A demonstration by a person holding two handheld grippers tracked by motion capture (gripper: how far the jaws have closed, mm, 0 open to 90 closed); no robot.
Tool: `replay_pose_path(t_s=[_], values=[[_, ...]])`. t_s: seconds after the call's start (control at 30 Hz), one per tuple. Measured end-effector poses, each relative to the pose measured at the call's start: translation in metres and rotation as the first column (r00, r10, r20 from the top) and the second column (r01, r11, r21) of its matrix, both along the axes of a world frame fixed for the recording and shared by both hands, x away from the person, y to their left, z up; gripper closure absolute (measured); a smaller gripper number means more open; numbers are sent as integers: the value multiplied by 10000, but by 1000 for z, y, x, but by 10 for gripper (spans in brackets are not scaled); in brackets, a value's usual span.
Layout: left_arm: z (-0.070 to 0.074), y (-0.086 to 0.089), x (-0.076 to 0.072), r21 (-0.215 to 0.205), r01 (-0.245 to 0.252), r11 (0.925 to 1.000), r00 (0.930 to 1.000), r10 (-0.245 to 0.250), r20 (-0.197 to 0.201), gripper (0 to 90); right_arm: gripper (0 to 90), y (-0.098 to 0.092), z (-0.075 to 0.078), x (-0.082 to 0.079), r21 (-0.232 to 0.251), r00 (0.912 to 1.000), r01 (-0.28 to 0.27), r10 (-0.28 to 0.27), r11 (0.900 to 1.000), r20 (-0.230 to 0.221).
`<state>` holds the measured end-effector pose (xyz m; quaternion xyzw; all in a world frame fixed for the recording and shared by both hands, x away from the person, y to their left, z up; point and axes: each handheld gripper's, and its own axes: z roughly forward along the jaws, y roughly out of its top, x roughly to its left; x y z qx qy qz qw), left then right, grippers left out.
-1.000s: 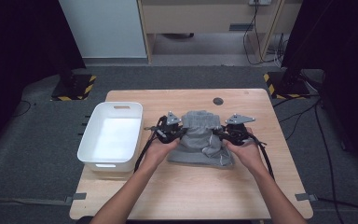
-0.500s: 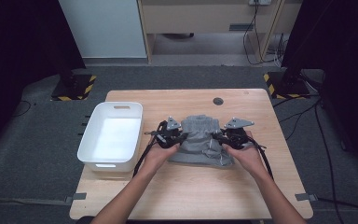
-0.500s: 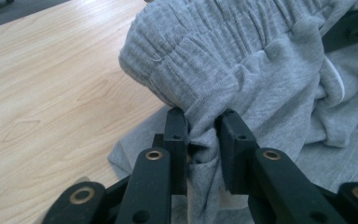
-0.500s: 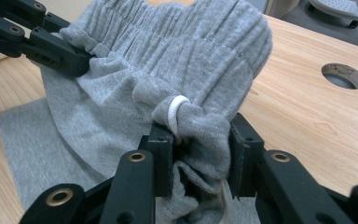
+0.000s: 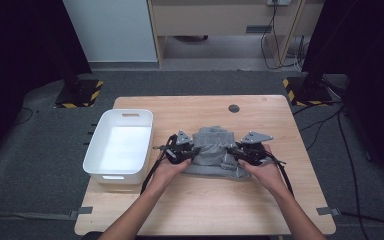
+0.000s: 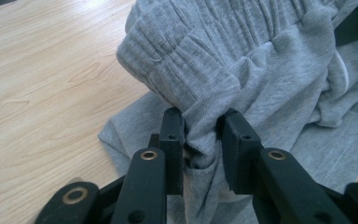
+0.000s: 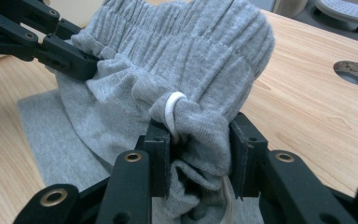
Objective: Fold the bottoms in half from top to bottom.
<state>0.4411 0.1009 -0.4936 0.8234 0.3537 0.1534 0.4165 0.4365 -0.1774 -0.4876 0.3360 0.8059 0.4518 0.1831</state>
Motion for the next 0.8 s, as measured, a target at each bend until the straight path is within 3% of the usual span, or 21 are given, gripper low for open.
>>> replay_pose_path(t_s=[0.2,0.47,0.6,0.8], values=[[2,2,-4,-24,-141,9999,9999,141,60,643,650,0,-2,-8,-52,9998,-124,125,9999,128],[19,6,-7,-465,-371,9982,9987,386,324,581,652,-2,-8,-14,-70,9995,-257,259,9996,207],[30,4,-1,-663,-517,9965,9977,544,399,564,651,-1,-8,-15,-154,9990,-369,373,9992,241],[41,-5,18,-600,-650,9961,9968,676,421,547,652,1,-10,-19,-333,9978,-559,570,9979,332]])
